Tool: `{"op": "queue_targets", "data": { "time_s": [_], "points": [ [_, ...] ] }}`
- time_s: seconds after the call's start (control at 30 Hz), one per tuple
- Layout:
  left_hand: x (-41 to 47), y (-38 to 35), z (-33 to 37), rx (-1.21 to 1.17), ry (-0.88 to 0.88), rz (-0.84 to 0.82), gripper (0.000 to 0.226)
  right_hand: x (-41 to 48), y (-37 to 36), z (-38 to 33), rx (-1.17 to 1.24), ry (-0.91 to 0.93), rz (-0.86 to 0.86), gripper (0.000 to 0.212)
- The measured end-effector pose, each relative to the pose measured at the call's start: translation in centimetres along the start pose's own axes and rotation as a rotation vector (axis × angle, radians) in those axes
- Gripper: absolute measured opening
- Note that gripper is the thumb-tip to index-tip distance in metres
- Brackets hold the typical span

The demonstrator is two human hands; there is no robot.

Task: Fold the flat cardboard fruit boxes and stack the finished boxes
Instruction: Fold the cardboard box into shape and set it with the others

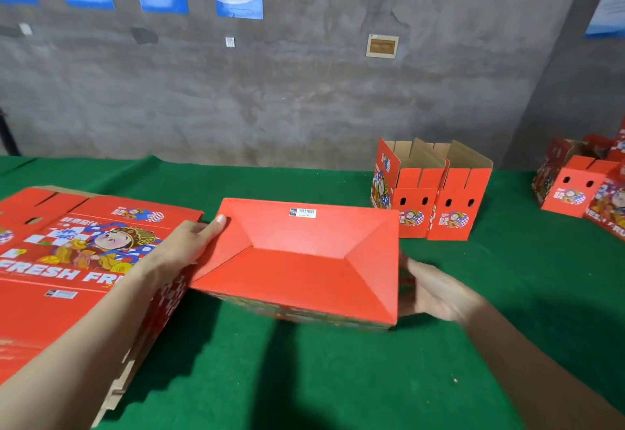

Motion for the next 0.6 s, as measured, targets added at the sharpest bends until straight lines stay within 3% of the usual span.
{"op": "queue_targets", "data": {
  "time_s": [0.07,0.13,0.23,0.3,0.47,0.53,0.6],
  "points": [
    [-0.1,-0.9,-0.6,-0.146,-0.034,0.038,0.043,0.0,0.2,0.1,0.142,0.045,-0.039,0.064],
    [0.5,-2.0,-1.2,-0.213,-0.033,0.165,0.027,0.1,-0.2,0.2,0.119,0.122,-0.044,0.049],
    [1.6,-3.5,-2.1,0.039,0.035,0.292,0.014,0.1,-1.2,0.3,-0.065,0.232,0.018,0.040],
    [2.1,-4.7,-2.6,0.031,0.097,0.229,0.022,0.2,-1.5,0.5,-0.128,0.300,0.080,0.041],
    [0.7,-7.6,-1.0,-0.380,0.120,-0.045,0.029,0.3,-2.7,1.5,-0.302,0.500,0.272,0.046],
    [-0.5,-9.2,0.7,-0.412,0.083,-0.225,0.030,0.5,-3.4,2.2,-0.437,0.619,0.376,0.048],
    [-1.7,-10.7,2.1,-0.348,-0.010,-0.306,0.027,0.8,-3.8,3.2,-0.550,0.715,0.469,0.049]
  ]
}}
Point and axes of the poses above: each hand's wrist, its own x-axis towards the middle knuckle, its own y-axis out of the back of the hand, z = x × y, the point moved 2 cm from there along x, towards the middle knuckle, and after that the axes turned 15 degrees about x, right-handed, at the moved point
